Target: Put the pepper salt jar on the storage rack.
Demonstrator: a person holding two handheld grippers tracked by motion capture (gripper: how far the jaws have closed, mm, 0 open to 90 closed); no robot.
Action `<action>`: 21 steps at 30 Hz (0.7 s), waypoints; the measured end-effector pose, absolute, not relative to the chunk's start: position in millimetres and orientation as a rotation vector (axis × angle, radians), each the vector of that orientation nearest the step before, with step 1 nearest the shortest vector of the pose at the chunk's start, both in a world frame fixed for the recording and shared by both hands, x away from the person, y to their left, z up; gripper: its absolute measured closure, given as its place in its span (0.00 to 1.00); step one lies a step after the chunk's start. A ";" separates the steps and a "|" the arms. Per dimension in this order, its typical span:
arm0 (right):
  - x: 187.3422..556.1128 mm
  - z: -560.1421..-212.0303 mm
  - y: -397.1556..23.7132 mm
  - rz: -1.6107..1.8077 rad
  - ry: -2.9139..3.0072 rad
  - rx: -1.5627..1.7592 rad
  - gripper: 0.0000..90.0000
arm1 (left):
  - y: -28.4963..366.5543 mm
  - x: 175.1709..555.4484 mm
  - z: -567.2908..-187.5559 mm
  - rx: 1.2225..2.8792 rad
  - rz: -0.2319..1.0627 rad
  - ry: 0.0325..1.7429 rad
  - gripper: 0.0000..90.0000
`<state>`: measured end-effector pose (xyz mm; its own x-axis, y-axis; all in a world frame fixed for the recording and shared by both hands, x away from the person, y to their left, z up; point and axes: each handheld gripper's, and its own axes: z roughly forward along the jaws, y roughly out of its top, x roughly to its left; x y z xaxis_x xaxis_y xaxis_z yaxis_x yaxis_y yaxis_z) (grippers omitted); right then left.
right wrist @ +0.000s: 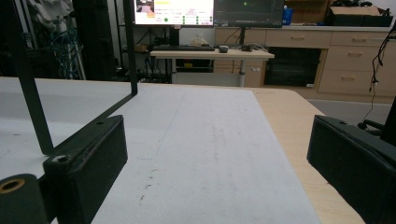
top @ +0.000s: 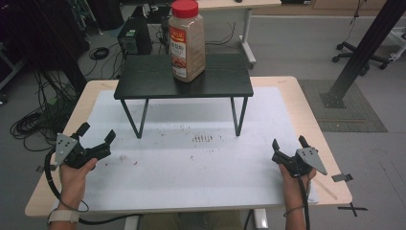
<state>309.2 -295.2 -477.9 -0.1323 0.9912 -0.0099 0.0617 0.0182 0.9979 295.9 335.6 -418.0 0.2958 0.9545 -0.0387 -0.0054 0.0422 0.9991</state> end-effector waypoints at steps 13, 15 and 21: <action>309.5 -477.8 -294.9 1.259 1.359 1.184 0.05 | 338.7 298.4 -451.8 1.359 0.977 1.048 0.03; 309.4 -477.8 -294.9 1.259 1.357 1.183 0.05 | 337.0 300.4 -454.4 1.386 0.995 1.037 0.03; 309.4 -477.8 -294.7 1.257 1.357 1.185 0.05 | 335.1 303.7 -464.5 1.377 0.995 1.044 0.03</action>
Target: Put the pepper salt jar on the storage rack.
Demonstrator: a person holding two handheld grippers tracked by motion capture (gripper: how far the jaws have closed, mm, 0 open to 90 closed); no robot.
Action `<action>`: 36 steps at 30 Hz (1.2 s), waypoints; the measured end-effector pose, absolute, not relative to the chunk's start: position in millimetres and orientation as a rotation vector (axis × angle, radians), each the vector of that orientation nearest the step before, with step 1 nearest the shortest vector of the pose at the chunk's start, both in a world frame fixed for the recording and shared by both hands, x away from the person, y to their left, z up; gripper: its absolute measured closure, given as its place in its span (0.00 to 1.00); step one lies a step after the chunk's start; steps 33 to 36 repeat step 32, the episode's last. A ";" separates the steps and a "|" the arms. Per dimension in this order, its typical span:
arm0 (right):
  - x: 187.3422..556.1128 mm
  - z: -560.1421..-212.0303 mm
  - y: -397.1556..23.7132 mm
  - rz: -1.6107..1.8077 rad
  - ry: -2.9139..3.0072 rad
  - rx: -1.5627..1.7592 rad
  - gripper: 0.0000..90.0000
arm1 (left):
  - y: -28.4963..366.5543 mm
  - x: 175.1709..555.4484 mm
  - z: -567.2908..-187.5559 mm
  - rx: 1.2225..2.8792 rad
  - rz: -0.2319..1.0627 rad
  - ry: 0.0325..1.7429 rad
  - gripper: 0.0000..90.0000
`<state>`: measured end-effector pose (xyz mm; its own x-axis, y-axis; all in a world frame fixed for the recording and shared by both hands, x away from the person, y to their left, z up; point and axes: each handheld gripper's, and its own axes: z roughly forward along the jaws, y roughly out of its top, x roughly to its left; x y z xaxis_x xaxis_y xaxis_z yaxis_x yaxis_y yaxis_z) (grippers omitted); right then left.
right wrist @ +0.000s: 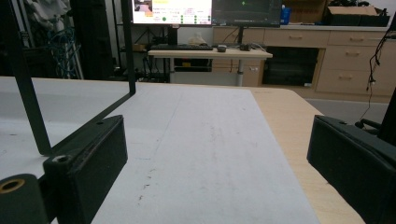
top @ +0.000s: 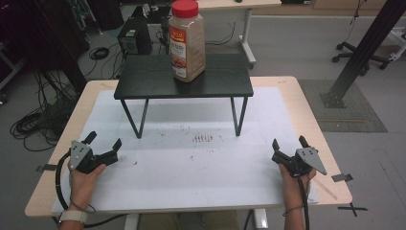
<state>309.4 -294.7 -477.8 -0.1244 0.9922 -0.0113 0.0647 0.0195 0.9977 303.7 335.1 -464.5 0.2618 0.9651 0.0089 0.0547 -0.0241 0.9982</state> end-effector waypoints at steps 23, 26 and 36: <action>309.4 -477.8 -293.9 1.245 1.361 1.183 0.06 | 334.8 297.0 -478.4 1.347 1.053 1.064 0.01; 309.4 -477.8 -293.8 1.243 1.361 1.183 0.05 | 334.8 297.0 -478.4 1.345 1.053 1.069 0.01; 309.3 -477.8 -293.9 1.244 1.360 1.182 0.06 | 334.5 297.2 -478.2 1.341 1.059 1.082 0.00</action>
